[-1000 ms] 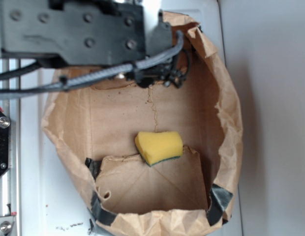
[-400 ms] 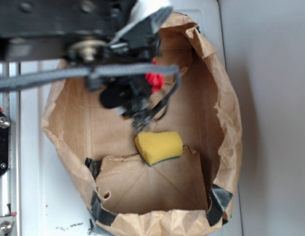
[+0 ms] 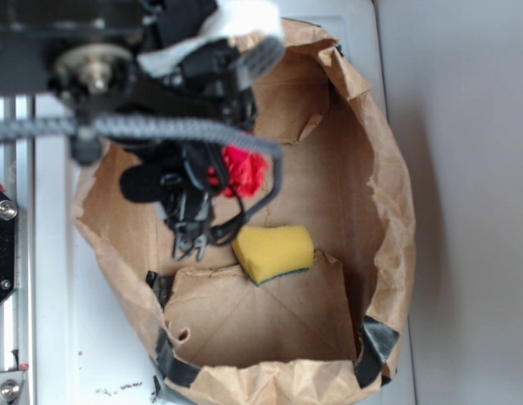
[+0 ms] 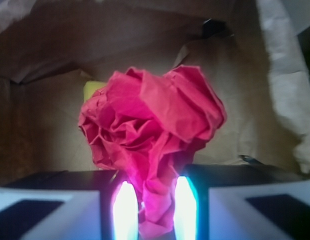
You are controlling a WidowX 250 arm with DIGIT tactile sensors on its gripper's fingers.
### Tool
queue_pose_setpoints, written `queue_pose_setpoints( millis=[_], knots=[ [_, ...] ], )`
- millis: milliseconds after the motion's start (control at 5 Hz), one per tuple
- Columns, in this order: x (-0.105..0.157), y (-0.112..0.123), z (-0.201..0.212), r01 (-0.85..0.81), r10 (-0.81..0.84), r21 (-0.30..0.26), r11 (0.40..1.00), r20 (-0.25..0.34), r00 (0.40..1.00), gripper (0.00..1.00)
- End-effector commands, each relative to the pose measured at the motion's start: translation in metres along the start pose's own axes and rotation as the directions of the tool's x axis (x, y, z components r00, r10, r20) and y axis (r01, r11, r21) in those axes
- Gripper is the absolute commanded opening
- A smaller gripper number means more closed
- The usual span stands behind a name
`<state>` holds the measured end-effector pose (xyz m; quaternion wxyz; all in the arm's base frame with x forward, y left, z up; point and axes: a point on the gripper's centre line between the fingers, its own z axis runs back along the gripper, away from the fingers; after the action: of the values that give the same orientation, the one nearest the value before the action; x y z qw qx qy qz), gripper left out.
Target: Grab the red paper.
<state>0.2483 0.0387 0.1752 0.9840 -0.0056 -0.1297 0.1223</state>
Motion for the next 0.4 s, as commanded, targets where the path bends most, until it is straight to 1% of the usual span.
queue_pose_setpoints(
  millis=[0, 200],
  knots=[
    [0.0170, -0.0172, 0.0247, -0.040, 0.036, 0.049, 0.998, 0.089, 0.995, 0.00],
    [0.0169, -0.0238, 0.0224, -0.044, 0.040, 0.047, 0.998, 0.091, 0.995, 0.00]
  ],
)
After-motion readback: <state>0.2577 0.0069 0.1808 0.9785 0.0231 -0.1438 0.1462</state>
